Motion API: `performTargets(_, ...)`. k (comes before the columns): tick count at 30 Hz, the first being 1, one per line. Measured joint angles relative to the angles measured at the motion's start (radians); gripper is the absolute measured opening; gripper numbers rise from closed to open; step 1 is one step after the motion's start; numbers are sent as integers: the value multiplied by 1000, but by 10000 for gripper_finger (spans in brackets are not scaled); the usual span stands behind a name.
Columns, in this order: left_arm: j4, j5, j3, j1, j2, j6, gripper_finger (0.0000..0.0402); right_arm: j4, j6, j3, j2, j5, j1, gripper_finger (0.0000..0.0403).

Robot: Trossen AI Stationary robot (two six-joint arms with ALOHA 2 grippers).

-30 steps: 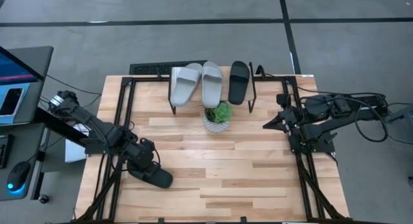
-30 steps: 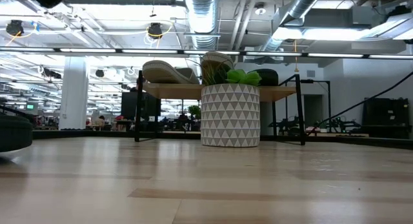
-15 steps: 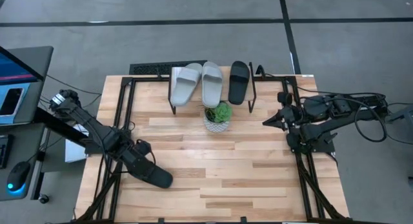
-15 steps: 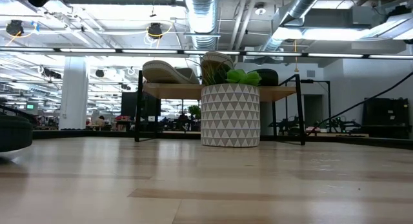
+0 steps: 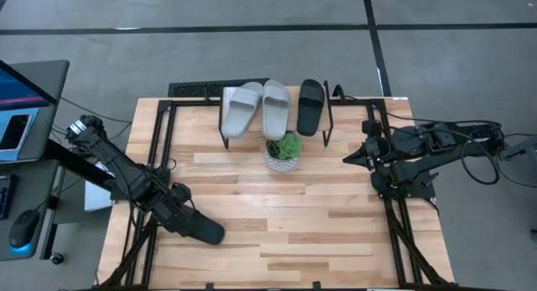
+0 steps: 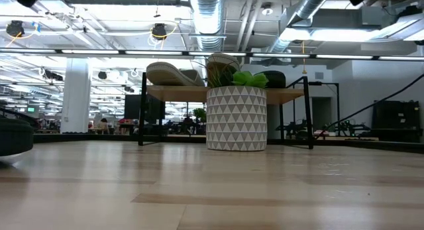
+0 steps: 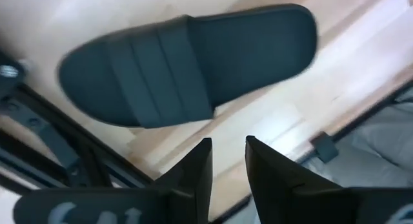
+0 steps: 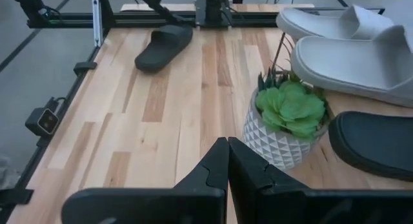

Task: Pick and place slides into the shelf
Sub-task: Put the black slide on the shelf

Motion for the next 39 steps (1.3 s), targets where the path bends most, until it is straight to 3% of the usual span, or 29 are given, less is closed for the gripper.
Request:
performTargets(5, -64, -58, -1, -52, 0, -67, 82, 4, 1, -21, 0, 0, 0, 0)
performTargets(13, -49, -63, -1, -76, 0, -103, 82, 56, 1, -96, 0, -2, 0, 0)
performTargets(22, -51, -63, -1, -76, 0, -74, 82, 195, 10, -144, 28, -83, 0, 0)
performTargets(30, -38, -98, -1, -76, 0, 22, 82, 252, 32, -143, 107, -131, 16, 0)
performTargets(36, 8, -108, -1, -76, 0, 138, 82, 355, 172, -144, 246, -165, 64, 0)
performTargets(39, 45, -176, 7, -86, -1, 242, 81, 450, 211, -143, 328, -186, 92, 0)
